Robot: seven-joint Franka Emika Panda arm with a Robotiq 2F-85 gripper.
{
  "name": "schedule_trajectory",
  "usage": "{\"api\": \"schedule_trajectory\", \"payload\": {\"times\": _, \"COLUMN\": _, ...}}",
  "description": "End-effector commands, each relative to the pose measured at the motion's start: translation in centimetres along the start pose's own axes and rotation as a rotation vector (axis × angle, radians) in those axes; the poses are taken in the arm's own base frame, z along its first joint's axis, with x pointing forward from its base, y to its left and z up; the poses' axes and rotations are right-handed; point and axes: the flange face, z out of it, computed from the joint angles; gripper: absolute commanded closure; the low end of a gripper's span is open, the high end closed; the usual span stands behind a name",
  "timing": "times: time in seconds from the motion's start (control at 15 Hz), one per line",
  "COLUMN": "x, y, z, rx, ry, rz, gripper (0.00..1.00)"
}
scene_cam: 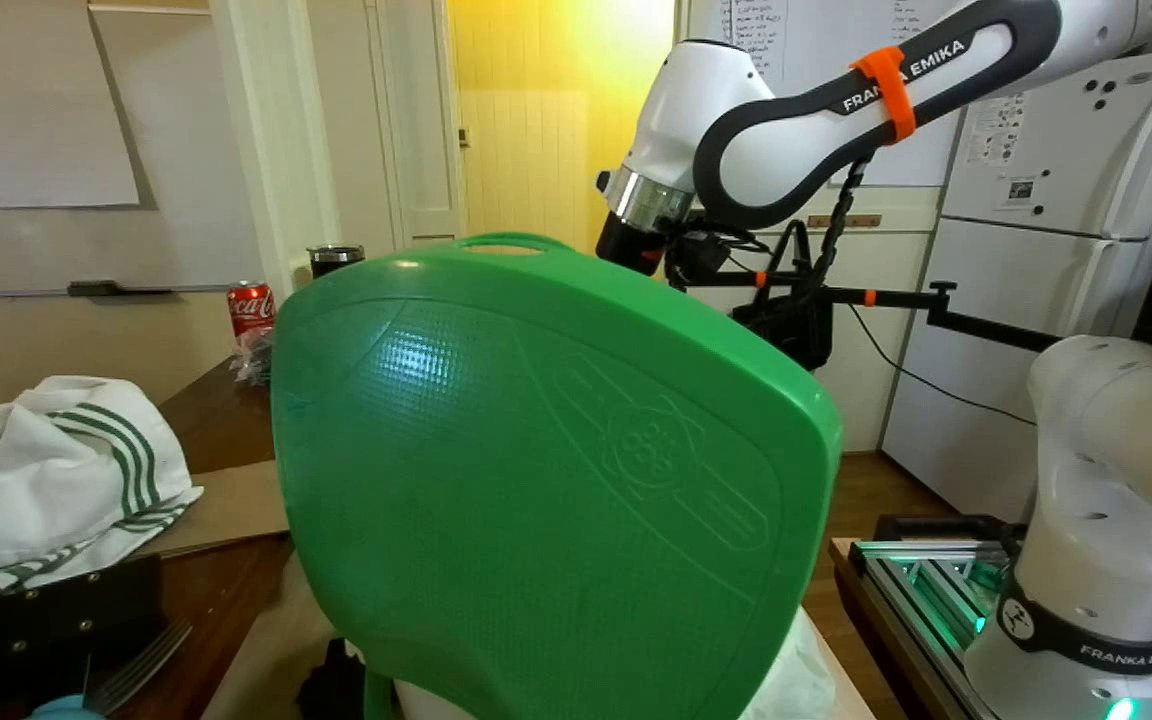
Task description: Remove the white cap from the green bottle and put it on the table
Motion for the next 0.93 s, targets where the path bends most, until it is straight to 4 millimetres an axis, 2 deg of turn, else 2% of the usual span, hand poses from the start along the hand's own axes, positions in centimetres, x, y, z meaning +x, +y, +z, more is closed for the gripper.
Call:
{"api": "schedule_trajectory", "payload": {"times": 0.0, "x": 1.7, "y": 0.7, "z": 1.6, "rx": -0.031, "ry": -0.026, "rz": -0.008, "gripper": 0.0}}
{"api": "schedule_trajectory", "payload": {"times": 0.4, "x": 3.0, "y": 1.7, "z": 3.2, "rx": -0.043, "ry": -0.034, "rz": 0.007, "gripper": 0.0}}
{"api": "schedule_trajectory", "payload": {"times": 0.87, "x": 3.5, "y": 2.7, "z": 4.5, "rx": -0.06, "ry": -0.024, "rz": 0.02, "gripper": 0.0}}
